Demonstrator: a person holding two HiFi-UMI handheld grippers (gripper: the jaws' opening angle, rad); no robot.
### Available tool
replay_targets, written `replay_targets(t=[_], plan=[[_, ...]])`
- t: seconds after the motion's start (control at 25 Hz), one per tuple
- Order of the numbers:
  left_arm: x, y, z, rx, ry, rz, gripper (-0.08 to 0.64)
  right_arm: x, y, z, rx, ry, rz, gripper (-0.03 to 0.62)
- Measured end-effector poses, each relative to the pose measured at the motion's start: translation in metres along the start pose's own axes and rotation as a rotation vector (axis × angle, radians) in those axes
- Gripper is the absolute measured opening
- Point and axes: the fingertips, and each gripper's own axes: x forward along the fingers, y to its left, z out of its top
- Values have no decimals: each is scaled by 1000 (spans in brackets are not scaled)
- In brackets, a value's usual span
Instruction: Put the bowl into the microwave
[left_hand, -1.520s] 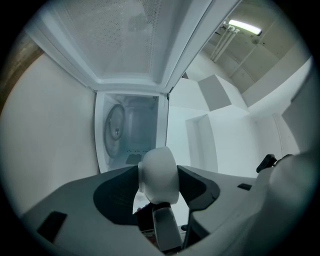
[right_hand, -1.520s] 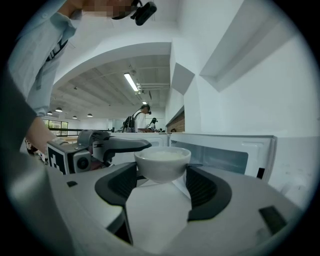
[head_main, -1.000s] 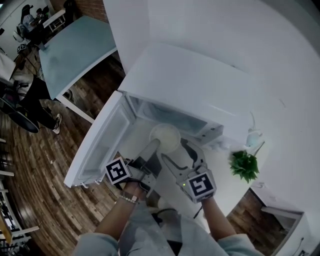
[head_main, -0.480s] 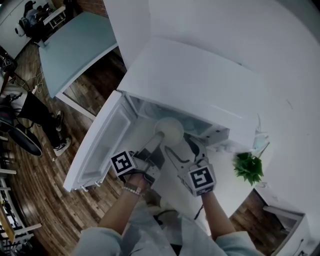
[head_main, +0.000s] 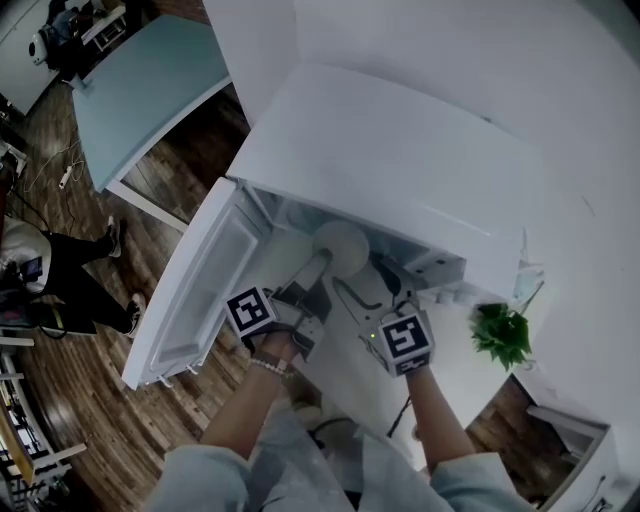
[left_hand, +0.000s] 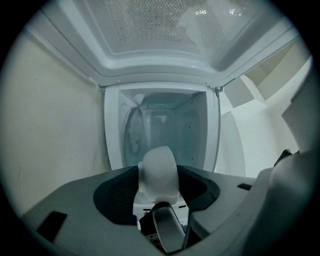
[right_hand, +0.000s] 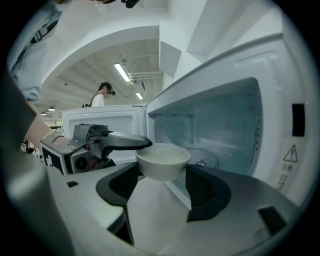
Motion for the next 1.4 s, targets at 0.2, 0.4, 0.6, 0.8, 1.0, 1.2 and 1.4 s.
replay_targets(t=[0.2,0.4,0.6,0.8,1.0,1.2,1.4], plan=[[8,9,1,-5,6,19,229,5,-7,-12,20,19,-6,293],[14,17,4,-7,8,39,229,11,-14,-16,32,18,-15,290],[22,23,5,13,22,58,228,16,-21,-22,44,37,-6,287],[27,27,4,5,31,61,229,17,-25,-25,54,37,-19,284],[31,28,8,2,30,63,235,21,-28,-24,73,35,-45,277],[33,28,11,47,40,82,236,25,-29,-22,83,31,-59,267],[33,25,9,86,63,83,238,30,-33,-21,83,45,-100,264]])
